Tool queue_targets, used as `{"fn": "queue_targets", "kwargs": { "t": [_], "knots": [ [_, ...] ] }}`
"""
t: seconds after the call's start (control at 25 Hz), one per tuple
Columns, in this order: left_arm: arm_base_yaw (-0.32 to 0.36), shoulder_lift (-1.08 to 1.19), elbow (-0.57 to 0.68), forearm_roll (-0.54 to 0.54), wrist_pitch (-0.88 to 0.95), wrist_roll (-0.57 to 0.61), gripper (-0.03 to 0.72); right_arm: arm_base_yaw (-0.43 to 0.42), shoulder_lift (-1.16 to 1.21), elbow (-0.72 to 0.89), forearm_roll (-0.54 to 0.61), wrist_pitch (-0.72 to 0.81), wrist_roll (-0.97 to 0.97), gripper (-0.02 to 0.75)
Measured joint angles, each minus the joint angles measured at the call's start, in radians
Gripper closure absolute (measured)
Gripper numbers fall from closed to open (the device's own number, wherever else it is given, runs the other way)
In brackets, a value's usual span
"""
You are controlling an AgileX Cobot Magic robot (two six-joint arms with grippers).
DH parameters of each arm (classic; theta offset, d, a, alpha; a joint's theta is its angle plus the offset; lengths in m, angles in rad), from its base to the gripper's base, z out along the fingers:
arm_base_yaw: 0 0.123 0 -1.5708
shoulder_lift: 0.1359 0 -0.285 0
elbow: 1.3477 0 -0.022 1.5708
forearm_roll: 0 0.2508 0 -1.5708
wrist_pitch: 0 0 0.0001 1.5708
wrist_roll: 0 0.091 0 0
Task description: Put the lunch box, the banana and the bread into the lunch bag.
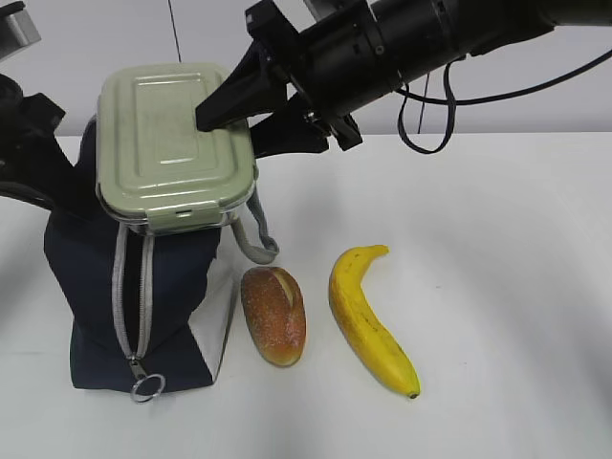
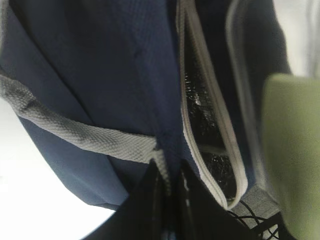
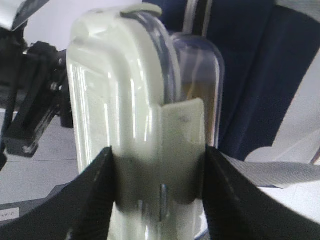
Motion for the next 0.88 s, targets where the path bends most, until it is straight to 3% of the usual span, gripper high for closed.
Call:
{"fn": "queue_targets", "kwargs": {
  "t": [0.24,0.56,0.88],
  "knots": [
    [0.000,0.001,0.000,-0.028,0.014,0.015,0.678,0.000,0.066,-0.015,-0.006,-0.081,0.006,0.363],
    [0.000,0.001,0.000,-0.030,0.024,0.016,0.679,0.002,0.166,-0.026,-0.128,-0.204,0.038,0.363],
    [0.000,0.001,0.000,-0.032,0.018,0.016,0.679,0.090,0.255,-0.143,-0.103,-0.227,0.041,0.363]
  ]
}}
